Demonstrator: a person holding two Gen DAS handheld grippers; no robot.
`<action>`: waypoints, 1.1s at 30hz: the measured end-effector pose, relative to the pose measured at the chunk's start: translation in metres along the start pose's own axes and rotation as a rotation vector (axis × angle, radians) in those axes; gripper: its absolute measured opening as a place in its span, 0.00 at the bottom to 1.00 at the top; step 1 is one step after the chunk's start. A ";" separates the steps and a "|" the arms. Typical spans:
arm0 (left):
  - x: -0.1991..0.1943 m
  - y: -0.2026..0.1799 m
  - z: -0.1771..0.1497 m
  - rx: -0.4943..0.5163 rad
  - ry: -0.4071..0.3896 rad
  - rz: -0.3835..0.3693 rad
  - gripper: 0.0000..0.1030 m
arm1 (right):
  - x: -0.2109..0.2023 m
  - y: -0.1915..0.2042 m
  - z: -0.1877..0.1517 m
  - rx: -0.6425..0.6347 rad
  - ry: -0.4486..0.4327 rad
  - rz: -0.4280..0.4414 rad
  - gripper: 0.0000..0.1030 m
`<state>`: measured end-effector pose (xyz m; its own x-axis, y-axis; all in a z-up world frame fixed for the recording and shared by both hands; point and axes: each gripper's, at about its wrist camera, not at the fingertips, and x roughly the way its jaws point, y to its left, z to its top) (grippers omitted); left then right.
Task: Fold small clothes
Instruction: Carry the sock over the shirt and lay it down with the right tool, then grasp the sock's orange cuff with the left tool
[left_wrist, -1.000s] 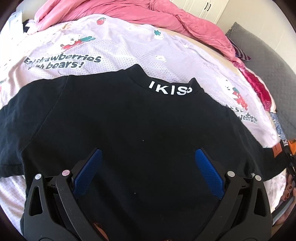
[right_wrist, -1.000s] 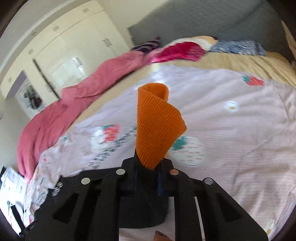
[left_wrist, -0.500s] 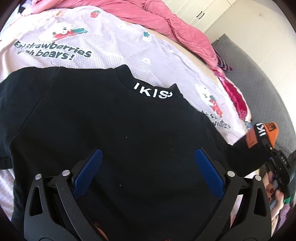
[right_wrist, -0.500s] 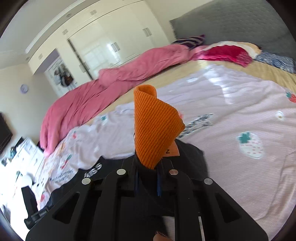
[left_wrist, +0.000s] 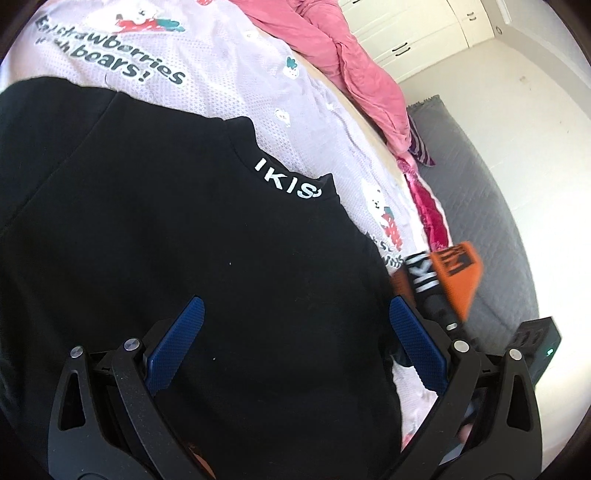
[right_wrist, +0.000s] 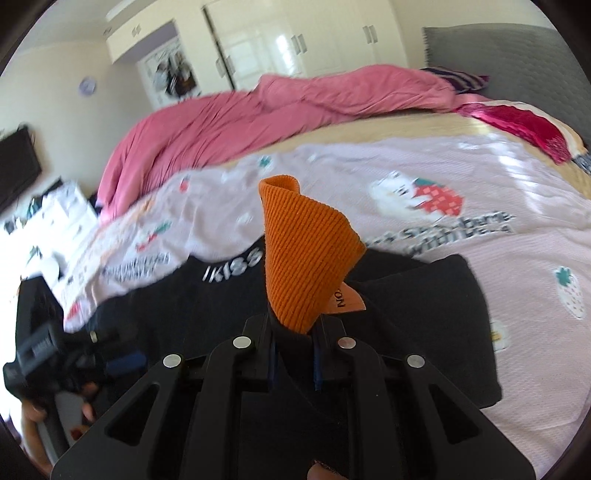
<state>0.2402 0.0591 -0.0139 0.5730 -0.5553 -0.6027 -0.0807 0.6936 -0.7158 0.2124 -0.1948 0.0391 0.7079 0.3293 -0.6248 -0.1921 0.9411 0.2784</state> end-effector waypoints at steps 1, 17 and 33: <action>0.001 0.003 0.000 -0.016 0.007 -0.015 0.92 | 0.004 0.004 -0.003 -0.010 0.016 0.005 0.15; 0.025 0.005 -0.014 -0.065 0.080 -0.094 0.90 | 0.002 0.014 -0.039 0.007 0.159 0.142 0.42; 0.066 -0.024 -0.045 0.025 0.119 -0.063 0.36 | -0.032 -0.040 -0.044 0.158 0.136 0.109 0.52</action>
<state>0.2430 -0.0150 -0.0522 0.4758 -0.6474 -0.5954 -0.0267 0.6660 -0.7455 0.1672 -0.2393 0.0162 0.5888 0.4458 -0.6742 -0.1464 0.8792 0.4534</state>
